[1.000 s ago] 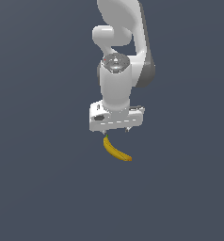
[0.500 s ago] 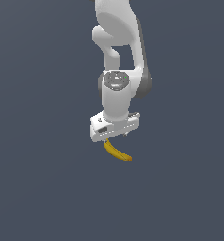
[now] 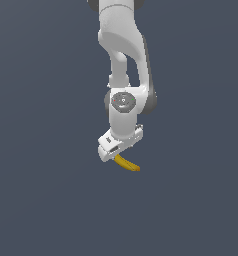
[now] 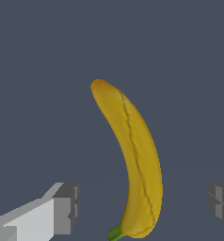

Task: Pick up the object and move it to a goal position.

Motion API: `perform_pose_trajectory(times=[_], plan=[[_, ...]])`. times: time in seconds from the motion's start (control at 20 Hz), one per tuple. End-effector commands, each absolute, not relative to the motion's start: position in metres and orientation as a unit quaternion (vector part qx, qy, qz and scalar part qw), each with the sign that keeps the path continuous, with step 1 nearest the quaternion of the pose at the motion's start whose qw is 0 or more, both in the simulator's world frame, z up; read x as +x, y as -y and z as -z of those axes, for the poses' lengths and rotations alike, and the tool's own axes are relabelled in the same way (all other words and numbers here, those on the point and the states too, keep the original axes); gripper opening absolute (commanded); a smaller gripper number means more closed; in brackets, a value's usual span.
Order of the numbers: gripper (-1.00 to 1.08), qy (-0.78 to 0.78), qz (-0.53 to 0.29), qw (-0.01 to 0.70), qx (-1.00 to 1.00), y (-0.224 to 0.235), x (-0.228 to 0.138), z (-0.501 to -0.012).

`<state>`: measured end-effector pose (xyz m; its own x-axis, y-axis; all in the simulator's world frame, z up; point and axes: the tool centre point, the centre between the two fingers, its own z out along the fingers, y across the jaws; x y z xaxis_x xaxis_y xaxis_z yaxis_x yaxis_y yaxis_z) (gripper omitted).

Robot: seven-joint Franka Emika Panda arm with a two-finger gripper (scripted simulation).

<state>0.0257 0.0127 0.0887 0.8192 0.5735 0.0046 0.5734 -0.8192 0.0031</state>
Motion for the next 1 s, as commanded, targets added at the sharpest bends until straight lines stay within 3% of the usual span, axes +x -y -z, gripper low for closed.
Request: perform_pose_trajectory(times=[0.0,0.95], plan=[[1.00,-0.322,-0.002,0.001,0.947,-0.013,0.026,-0.081],[1.00,-0.351,0.000,0.000,0.936,-0.013,0.024,-0.039]])
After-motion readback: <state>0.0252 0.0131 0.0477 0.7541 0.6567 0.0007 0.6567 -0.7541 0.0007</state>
